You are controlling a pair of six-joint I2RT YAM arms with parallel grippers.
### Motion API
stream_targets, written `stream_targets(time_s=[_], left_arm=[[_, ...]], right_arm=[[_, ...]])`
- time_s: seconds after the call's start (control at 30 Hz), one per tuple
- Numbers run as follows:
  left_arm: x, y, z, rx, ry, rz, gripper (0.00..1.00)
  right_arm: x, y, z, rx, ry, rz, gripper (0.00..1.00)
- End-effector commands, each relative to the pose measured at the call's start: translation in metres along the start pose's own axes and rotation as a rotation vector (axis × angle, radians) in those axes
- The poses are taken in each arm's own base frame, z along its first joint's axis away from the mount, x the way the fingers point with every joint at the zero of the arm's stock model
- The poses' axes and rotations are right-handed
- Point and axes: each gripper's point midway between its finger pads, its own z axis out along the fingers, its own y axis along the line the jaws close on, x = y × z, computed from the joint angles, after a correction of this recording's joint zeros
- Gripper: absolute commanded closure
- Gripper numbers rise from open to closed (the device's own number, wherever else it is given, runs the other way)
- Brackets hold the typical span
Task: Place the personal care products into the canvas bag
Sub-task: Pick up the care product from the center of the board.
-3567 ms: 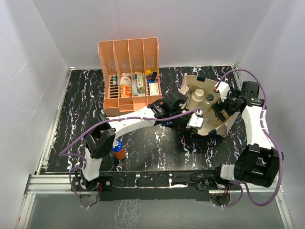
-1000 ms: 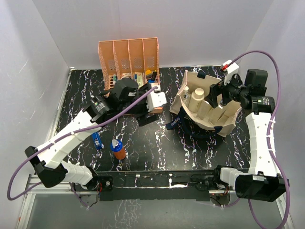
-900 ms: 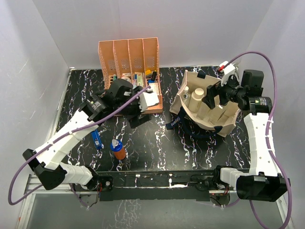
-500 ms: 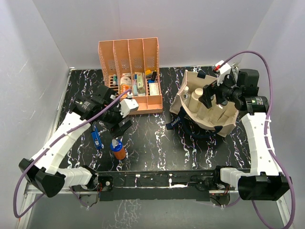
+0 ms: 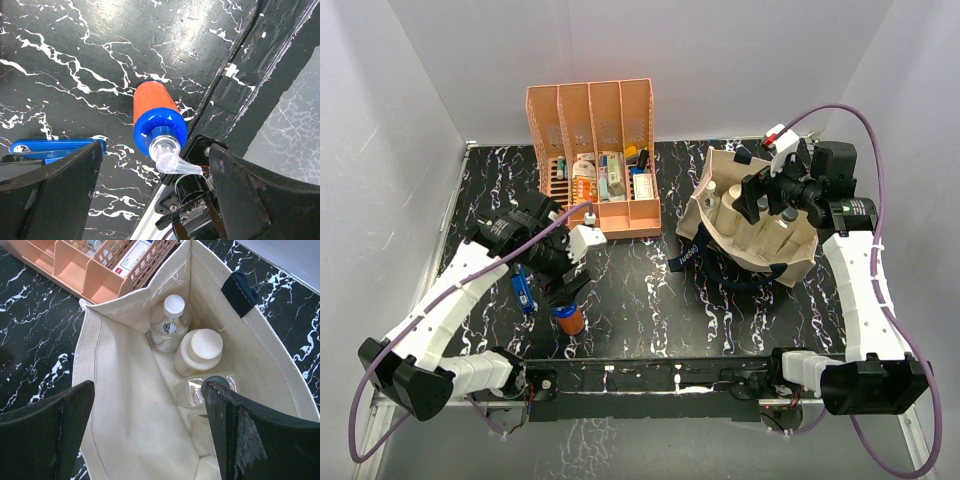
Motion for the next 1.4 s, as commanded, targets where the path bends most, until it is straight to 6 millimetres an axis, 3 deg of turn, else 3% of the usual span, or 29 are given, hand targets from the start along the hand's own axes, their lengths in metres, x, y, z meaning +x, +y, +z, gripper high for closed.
stream_targets(time_s=[0.0,0.17,0.6,1.07,1.37], left_arm=[[0.008,0.003,0.012,0.009,0.035,-0.026,0.15],[0.011,0.009,0.017,-0.013,0.055,-0.037,0.2],[0.044,0.009,0.021,-0.008,0.21,-0.029,0.36],[0.044,-0.014,0.017,0.106,0.177,-0.007,0.49],[0.041,-0.01,0.018,0.094,0.168,0.008,0.63]], right_arm=[[-0.013,-0.006,0.002,0.026,-0.045,-0.027,0.06],[-0.011,-0.006,0.0,0.032,-0.04,-0.028,0.07],[-0.011,0.003,0.006,0.002,-0.033,-0.044,0.07],[-0.005,0.007,0.007,-0.005,-0.02,-0.045,0.07],[-0.004,0.007,0.007,-0.002,-0.017,-0.045,0.07]])
